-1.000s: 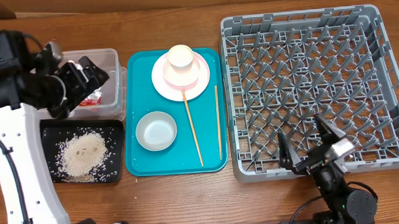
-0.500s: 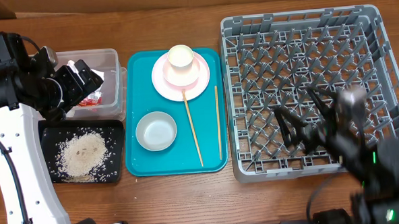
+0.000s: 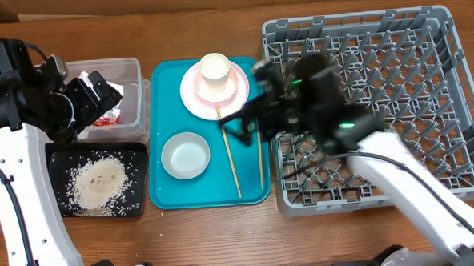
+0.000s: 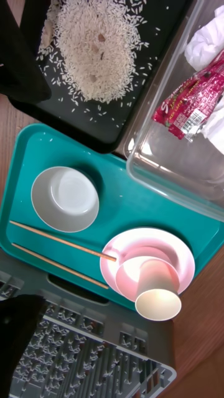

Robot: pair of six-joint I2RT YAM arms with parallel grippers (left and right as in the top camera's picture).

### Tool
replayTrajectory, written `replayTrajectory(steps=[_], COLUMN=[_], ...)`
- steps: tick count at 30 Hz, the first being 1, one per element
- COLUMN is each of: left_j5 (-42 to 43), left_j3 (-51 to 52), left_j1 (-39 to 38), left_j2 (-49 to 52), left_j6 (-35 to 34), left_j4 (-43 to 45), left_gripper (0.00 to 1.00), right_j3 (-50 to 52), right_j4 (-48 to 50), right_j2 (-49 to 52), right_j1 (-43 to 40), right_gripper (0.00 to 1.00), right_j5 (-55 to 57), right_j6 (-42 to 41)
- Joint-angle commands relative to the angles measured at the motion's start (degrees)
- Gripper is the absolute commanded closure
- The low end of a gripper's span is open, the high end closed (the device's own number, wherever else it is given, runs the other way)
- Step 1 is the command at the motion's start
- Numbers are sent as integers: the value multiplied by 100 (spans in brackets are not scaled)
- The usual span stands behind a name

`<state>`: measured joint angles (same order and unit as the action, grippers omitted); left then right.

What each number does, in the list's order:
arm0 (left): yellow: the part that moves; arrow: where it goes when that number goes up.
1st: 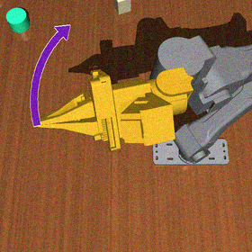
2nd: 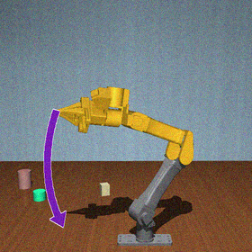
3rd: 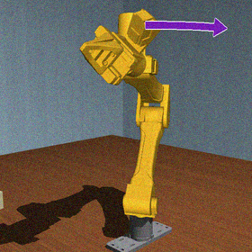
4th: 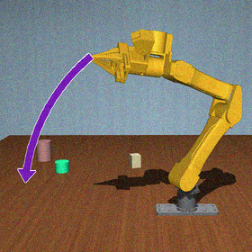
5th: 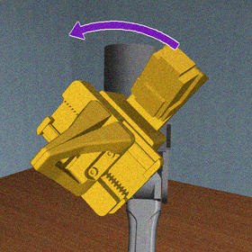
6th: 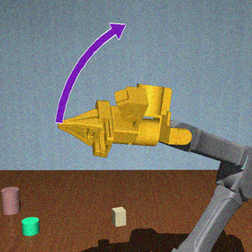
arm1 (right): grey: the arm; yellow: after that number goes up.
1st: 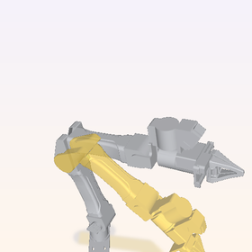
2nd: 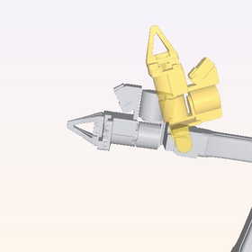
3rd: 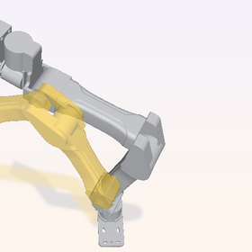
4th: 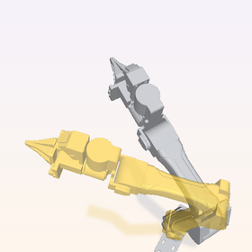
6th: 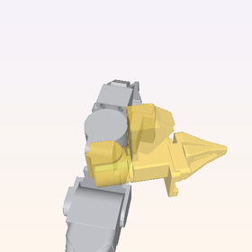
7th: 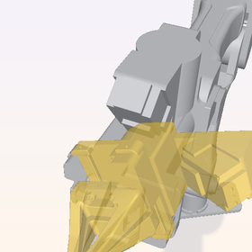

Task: Sort waste into correct bins and load items into the dishwasher
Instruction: 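Reach the right gripper down to the wooden chopsticks on the teal tray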

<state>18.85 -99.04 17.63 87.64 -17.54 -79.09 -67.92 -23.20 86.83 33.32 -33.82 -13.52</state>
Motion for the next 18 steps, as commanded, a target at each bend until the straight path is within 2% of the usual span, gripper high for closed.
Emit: replayTrajectory(steps=[1, 4, 11, 13, 14, 15, 16, 18], left_j5=[-22, -20, -20, -22, -20, -20, -20, -22], left_j3=[-70, -70, -70, -70, -70, -70, -70, -70], left_j1=[-2, -2, -2, -2, -2, -2, -2, -2], left_j2=[-74, -76, -76, -76, -76, -76, -74, -74], left_j6=[127, 125, 125, 125, 125, 125, 125, 125], left_j4=[4, 4, 2, 4, 4, 4, 4, 4], left_gripper=[0, 0, 0, 0, 0, 0, 0, 0], right_j3=[-116, -116, -107, -103, -103, -98, -92, -68], right_j4=[28, 118, 214, 197, 192, 192, 195, 188], right_j2=[431, 704, 772, 772, 772, 772, 772, 772], right_j1=[562, 892, 964, 964, 964, 964, 964, 964], right_gripper=[0, 0, 0, 15, 29, 38, 42, 42], right_j5=[1331, 1954, 2159, 2415, 2538, 2640, 2771, 3101], right_j6=[-22, -20, -24, -26, -31, -37, -122, -402])
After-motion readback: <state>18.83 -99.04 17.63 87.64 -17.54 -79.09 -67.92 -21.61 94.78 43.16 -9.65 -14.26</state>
